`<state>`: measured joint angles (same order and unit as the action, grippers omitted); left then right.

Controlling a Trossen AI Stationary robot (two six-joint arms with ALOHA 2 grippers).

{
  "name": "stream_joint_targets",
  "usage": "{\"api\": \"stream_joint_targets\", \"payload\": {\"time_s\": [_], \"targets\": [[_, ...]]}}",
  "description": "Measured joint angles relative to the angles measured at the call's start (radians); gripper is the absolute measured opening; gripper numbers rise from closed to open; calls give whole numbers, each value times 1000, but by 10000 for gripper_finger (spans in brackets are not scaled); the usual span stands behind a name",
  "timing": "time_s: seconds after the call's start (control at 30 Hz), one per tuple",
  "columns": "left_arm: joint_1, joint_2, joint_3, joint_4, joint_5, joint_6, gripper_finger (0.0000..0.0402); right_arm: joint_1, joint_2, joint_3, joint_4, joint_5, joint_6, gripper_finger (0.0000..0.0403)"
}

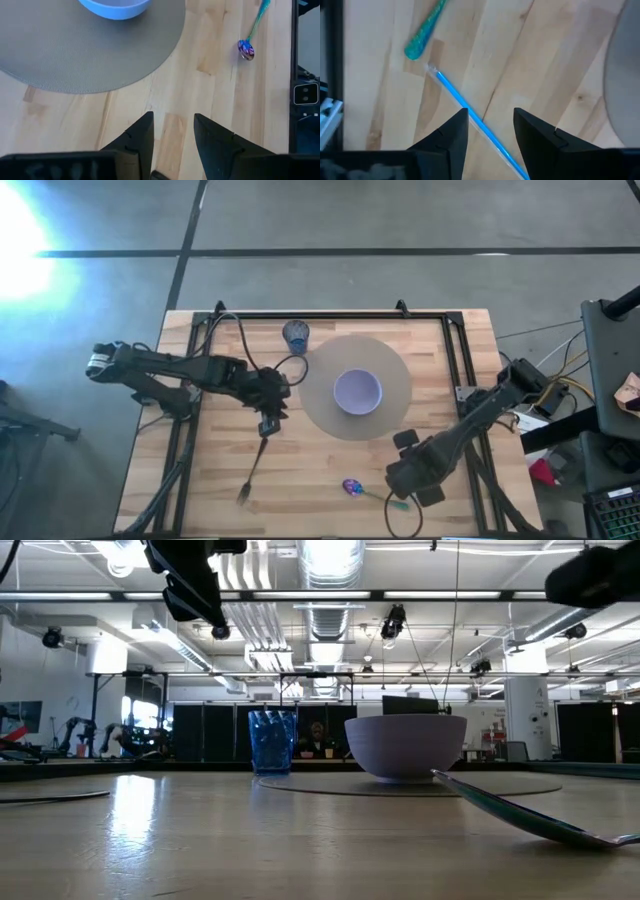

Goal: Pick & Place Utensil
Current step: Put the blue straw into the blue cup

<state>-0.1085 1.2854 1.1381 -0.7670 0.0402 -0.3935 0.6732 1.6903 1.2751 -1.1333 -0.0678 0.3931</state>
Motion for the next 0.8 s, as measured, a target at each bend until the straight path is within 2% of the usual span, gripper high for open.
{"api": "stream_joint_targets", "payload": {"time_s": [0.33, 0.53, 0.8], "targets": [[0, 0, 0, 1, 0, 0, 131, 85, 45, -50, 79, -7, 23, 134], [0, 0, 0, 8, 0, -2, 131, 135, 37, -100, 149, 51, 63, 124], [0, 0, 0, 11, 0, -3, 131, 156, 45, -178, 264, 48, 104, 116]]}}
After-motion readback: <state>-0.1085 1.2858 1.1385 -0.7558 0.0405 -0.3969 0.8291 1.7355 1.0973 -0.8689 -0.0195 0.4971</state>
